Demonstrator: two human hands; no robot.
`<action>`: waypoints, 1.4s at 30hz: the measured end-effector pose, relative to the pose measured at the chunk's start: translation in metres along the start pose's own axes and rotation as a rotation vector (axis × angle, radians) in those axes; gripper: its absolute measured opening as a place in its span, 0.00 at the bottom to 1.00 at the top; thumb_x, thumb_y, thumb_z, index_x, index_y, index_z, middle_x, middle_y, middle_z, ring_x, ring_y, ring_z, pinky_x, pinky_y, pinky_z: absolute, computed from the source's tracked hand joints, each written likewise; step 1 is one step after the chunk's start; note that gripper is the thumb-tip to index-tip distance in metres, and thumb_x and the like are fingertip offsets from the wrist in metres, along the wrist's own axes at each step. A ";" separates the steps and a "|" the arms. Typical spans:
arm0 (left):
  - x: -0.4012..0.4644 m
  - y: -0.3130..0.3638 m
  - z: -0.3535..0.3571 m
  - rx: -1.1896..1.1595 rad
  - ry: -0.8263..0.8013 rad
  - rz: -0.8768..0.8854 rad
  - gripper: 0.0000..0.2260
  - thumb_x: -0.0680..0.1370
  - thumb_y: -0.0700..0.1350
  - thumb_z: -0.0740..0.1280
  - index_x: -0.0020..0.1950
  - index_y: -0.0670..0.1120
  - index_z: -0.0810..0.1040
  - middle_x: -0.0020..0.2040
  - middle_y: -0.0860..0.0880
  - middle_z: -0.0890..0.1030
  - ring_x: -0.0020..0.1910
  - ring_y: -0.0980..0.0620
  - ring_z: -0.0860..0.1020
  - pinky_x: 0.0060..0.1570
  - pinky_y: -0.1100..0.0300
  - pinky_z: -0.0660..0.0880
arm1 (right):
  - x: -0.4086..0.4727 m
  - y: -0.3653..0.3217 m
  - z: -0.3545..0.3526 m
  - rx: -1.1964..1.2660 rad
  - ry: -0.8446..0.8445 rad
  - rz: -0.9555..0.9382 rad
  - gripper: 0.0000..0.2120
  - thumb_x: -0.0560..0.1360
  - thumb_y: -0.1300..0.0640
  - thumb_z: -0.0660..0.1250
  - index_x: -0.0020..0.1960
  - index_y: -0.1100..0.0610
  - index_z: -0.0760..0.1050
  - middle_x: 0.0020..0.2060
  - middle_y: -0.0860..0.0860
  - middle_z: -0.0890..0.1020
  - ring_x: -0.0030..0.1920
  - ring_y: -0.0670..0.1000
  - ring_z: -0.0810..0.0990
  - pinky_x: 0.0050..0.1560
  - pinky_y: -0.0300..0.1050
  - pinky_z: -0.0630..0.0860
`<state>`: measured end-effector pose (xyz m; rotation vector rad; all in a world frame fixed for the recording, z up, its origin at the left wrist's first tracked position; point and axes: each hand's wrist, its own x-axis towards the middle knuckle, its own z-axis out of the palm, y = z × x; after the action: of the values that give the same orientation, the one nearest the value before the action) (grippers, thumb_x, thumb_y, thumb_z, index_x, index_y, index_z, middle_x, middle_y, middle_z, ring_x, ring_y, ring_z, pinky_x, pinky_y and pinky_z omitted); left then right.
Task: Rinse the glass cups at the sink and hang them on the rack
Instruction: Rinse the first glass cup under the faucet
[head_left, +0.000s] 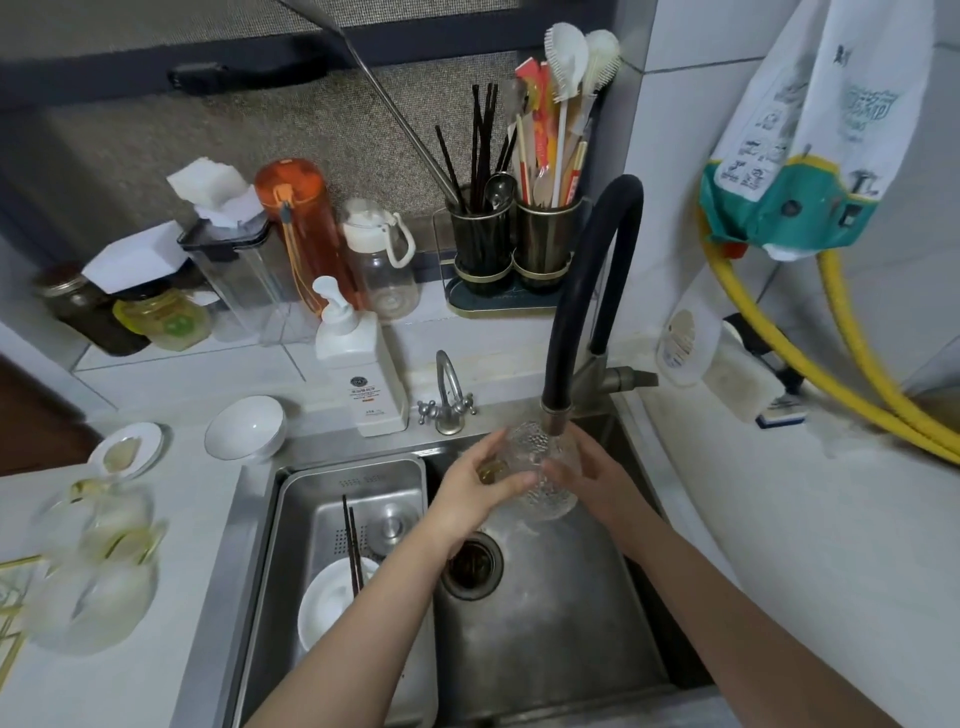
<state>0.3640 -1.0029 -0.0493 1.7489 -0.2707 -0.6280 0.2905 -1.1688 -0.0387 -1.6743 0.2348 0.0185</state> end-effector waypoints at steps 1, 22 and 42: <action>0.001 0.002 0.003 0.001 -0.010 -0.001 0.35 0.70 0.45 0.77 0.74 0.52 0.68 0.68 0.53 0.74 0.68 0.54 0.71 0.70 0.50 0.69 | -0.001 0.001 -0.002 0.007 0.014 0.001 0.26 0.71 0.41 0.70 0.67 0.37 0.68 0.65 0.40 0.76 0.66 0.45 0.74 0.69 0.57 0.69; 0.008 0.011 0.011 0.163 -0.085 0.045 0.31 0.66 0.38 0.80 0.64 0.48 0.68 0.53 0.58 0.77 0.51 0.64 0.78 0.47 0.77 0.72 | -0.006 0.004 -0.010 0.069 -0.096 0.059 0.33 0.70 0.41 0.72 0.71 0.43 0.65 0.67 0.45 0.74 0.68 0.47 0.73 0.69 0.56 0.69; 0.007 -0.001 0.039 0.169 0.148 0.103 0.37 0.57 0.55 0.81 0.62 0.56 0.71 0.55 0.56 0.80 0.53 0.62 0.79 0.56 0.61 0.76 | 0.015 0.004 -0.038 -0.059 -0.008 0.186 0.28 0.70 0.32 0.59 0.66 0.41 0.72 0.64 0.43 0.76 0.64 0.46 0.74 0.70 0.52 0.67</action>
<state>0.3486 -1.0383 -0.0578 1.9204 -0.3162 -0.4078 0.2993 -1.2092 -0.0403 -1.7052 0.3871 0.1729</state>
